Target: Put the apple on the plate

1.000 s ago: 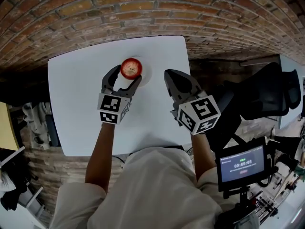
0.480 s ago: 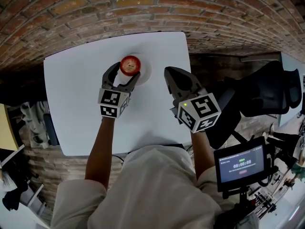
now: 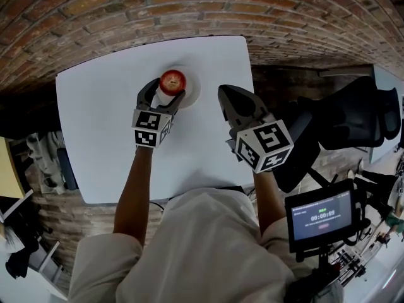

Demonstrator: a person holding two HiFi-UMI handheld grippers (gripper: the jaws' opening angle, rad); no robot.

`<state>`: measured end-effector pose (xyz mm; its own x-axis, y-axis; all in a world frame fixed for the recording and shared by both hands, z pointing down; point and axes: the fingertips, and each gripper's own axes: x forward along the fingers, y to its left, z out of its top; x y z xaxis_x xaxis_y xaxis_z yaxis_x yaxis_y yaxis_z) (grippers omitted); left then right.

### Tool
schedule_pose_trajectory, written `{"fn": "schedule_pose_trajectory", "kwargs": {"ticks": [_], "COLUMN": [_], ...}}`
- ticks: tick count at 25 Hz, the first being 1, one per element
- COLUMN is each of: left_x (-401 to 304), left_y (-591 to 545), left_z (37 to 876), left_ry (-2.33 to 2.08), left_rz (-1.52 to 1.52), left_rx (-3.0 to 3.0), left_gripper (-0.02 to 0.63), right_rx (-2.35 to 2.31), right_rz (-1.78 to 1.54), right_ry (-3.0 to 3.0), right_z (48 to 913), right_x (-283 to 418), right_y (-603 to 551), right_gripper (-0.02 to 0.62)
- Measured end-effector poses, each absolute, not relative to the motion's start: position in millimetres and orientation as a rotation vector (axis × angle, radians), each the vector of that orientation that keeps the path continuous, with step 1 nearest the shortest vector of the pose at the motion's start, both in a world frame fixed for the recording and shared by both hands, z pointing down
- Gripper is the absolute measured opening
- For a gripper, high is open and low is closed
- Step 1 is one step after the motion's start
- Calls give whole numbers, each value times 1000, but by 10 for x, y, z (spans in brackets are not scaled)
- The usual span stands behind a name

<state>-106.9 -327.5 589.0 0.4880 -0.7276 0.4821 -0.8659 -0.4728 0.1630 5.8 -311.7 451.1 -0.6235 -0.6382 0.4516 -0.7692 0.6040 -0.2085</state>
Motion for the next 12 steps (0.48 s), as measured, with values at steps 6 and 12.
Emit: {"fn": "schedule_pose_trajectory", "kwargs": {"ticks": [6,12], "left_x": [-1090,-1019], "left_y": [-3295,-3308], "left_z": [6019,6140], "left_ry": [-1320,-1286], "left_rz": [507,518], "left_rx": [2321,2308], "left_gripper": [348,348], "right_rx": [1138,1142], "right_rz": [569,582], "right_ry": [-2495,-2490], "right_z": [4560,4599], "right_x": [61,75], "right_y": [-3116,-3143], "right_gripper": [3,3]}}
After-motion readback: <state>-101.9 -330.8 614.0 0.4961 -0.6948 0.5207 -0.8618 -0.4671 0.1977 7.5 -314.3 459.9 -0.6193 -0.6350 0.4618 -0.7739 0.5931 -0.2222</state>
